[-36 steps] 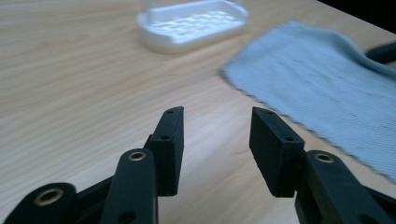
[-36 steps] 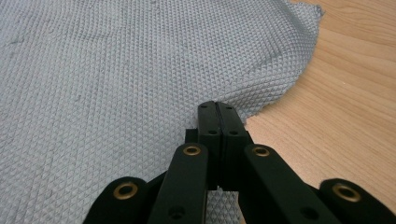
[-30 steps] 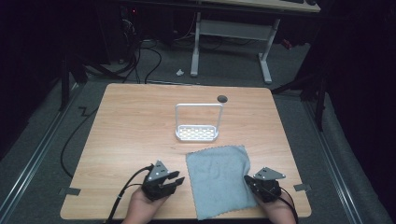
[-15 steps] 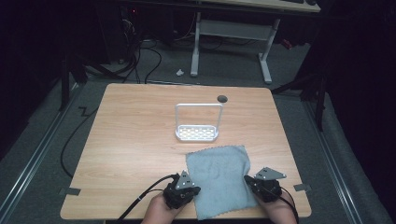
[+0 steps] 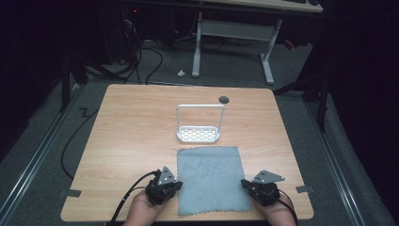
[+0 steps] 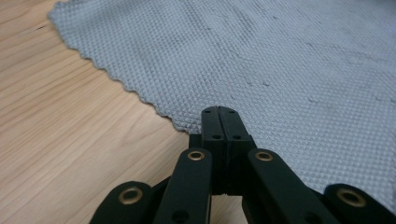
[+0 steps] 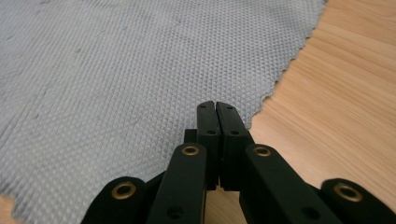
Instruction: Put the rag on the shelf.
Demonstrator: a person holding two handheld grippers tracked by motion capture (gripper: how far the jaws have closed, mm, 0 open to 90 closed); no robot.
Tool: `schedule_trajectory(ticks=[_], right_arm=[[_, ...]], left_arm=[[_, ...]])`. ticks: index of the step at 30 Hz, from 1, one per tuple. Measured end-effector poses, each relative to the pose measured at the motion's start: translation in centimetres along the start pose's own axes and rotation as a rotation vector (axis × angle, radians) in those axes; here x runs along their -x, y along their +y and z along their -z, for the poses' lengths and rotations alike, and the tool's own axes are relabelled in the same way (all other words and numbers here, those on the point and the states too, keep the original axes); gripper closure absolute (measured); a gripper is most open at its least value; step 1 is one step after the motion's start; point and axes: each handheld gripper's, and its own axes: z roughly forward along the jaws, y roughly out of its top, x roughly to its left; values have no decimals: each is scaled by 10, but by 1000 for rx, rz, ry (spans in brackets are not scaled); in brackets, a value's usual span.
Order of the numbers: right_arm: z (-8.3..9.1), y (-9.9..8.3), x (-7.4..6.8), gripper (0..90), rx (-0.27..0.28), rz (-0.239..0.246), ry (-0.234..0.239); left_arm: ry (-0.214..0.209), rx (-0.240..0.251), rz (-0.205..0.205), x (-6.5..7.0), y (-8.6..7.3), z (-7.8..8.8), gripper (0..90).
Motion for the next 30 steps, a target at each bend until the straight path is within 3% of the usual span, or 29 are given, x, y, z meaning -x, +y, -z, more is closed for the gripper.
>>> schedule_trajectory(ticks=[4,6,8,12,14,16,19,25,30], right_arm=[[-5,6,-9,897,0,21,44],[-8,11,-13,890,1,53,50],[-7,17,-12,888,44,30,50],[-15,27,-4,886,80,-4,20],[-25,34,-1,883,79,4,3],[-32,38,-1,883,66,6,-13],[-41,36,-3,884,31,35,-26],[-32,29,-8,885,28,38,19],[-20,18,-21,885,16,53,63]], left_arm=[[23,3,41,-10,-8,9,899],[37,-4,59,-14,-11,14,898],[45,-7,63,-15,-10,16,898],[51,44,92,-22,2,8,824],[69,30,56,-22,7,2,788],[76,8,44,-23,11,-7,784],[78,2,34,-23,12,-8,811],[34,-16,15,-17,0,5,830],[-9,-13,8,-8,-13,17,829]])
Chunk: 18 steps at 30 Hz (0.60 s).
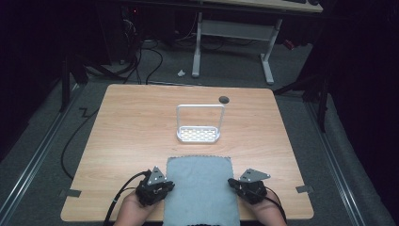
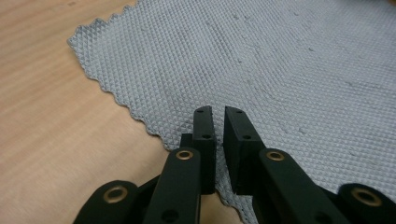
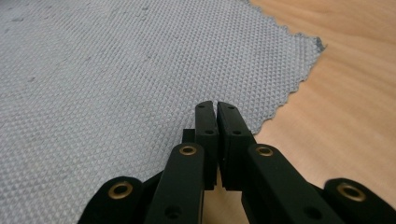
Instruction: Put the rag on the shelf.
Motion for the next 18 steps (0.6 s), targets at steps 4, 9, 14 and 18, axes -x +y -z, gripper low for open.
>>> schedule_trajectory(ticks=[4,9,14,18], right_arm=[[10,-7,-8,873,-8,9,16],[20,-10,5,846,65,-39,-26],[21,-18,13,816,51,-49,-51],[23,-20,15,798,62,-60,-56]], left_arm=[[-59,-10,31,0,-4,5,818],[8,105,149,-26,5,6,740],[158,109,171,-48,18,-7,657],[157,84,191,-53,23,-21,648]])
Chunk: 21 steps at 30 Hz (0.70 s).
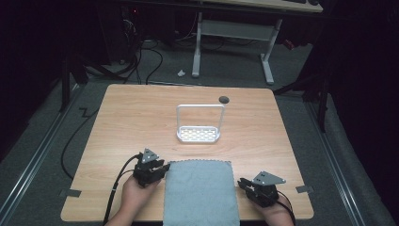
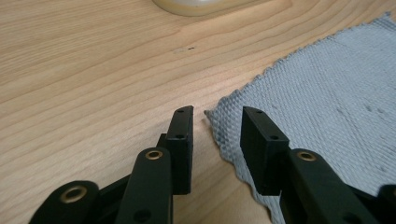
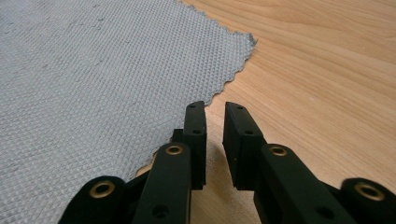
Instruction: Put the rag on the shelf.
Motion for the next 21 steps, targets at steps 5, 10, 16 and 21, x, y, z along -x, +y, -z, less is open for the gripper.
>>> schedule_trajectory(ticks=[5,10,16,21], right_arm=[[0,0,1,736,11,-10,-27],[-1,4,-2,687,39,-52,-37],[-9,19,-1,670,26,-111,-47],[-25,44,6,634,-1,-108,-64]], left_arm=[[12,14,1,1,2,-6,720],[12,20,-53,8,0,-8,775],[12,15,-66,7,1,-9,849],[-7,13,-58,6,2,-9,884]])
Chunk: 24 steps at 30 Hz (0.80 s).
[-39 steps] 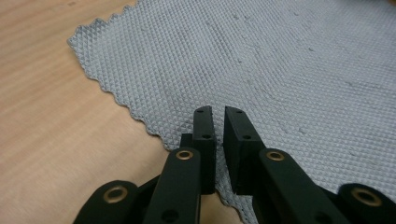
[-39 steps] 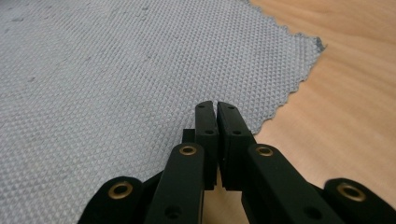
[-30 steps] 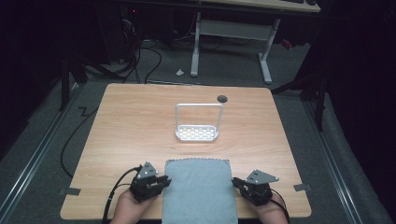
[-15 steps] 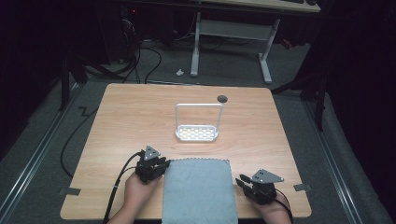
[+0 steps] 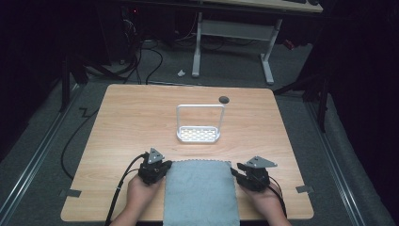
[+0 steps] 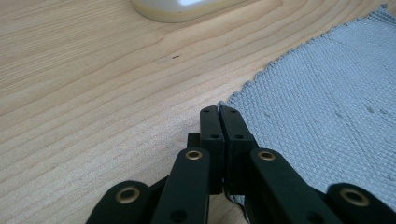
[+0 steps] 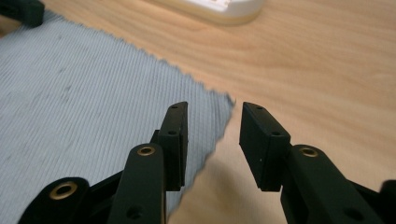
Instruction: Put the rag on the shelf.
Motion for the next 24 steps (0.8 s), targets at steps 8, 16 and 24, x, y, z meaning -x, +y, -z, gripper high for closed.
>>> schedule_trajectory(ticks=[8,16,24], right_arm=[[-37,8,0,644,-5,-25,-33],[-41,7,0,681,-44,-6,-43],[-40,6,-3,887,-44,28,0]], left_arm=[[-8,1,7,-1,0,0,888],[-16,-2,13,-2,-1,1,888],[-20,0,23,-2,-1,1,888]])
